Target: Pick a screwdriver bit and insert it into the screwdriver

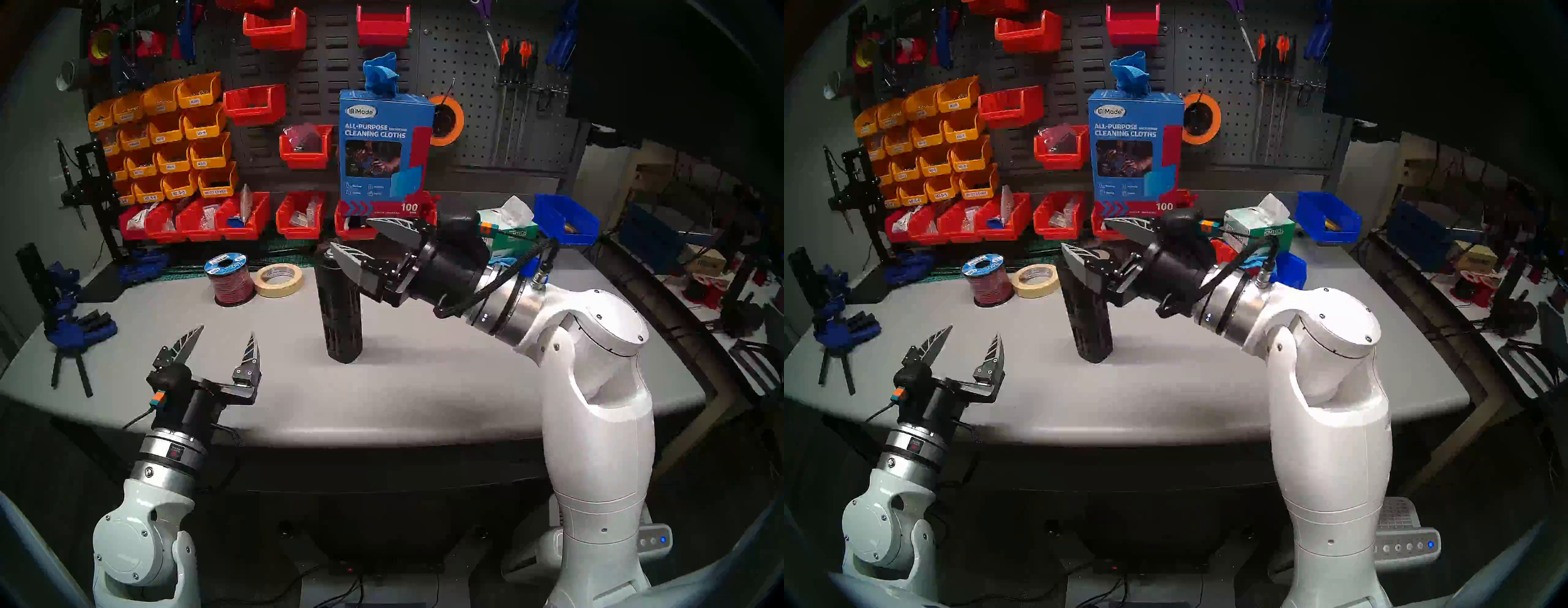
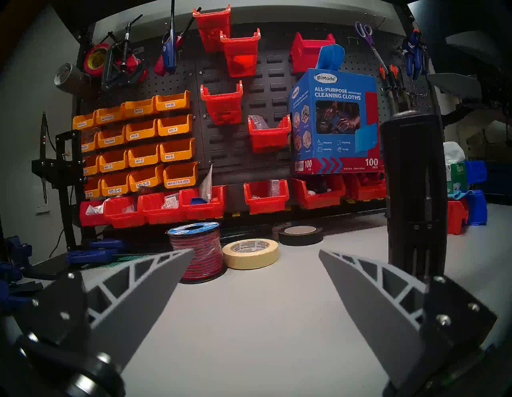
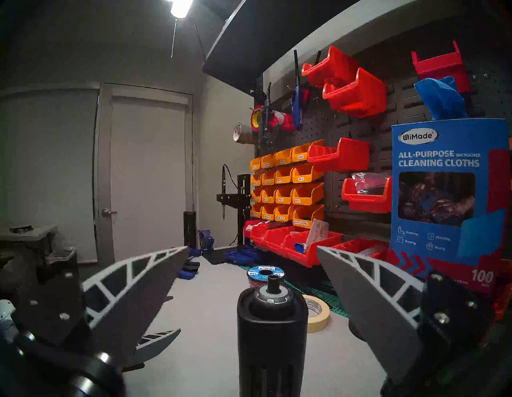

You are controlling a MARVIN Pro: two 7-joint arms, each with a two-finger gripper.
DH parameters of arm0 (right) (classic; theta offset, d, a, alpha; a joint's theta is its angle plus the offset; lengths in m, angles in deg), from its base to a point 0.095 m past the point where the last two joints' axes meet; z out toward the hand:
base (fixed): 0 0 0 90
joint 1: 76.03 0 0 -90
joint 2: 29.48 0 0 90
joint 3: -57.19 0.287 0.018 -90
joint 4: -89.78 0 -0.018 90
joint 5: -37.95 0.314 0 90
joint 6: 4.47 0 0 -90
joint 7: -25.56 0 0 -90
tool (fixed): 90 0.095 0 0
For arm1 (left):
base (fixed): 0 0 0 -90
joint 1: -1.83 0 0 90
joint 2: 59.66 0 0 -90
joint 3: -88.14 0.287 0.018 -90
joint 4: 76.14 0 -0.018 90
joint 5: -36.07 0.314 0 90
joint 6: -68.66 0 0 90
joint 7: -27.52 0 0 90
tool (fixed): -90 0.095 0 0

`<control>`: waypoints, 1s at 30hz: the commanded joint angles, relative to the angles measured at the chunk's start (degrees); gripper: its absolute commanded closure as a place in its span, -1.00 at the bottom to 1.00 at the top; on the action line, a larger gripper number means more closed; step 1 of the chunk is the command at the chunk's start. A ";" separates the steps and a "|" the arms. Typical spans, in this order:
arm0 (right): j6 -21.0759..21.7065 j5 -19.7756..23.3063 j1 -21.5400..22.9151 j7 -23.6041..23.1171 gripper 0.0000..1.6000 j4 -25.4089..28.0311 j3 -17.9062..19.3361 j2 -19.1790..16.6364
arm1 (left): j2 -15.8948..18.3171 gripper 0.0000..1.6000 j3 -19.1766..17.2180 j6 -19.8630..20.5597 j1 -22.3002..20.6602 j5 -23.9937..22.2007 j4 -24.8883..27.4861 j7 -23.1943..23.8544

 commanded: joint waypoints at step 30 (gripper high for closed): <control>-0.75 1.20 -6.98 0.19 0.07 1.24 0.24 1.25 | -0.45 -1.00 -0.08 -0.48 -0.53 0.02 1.88 0.50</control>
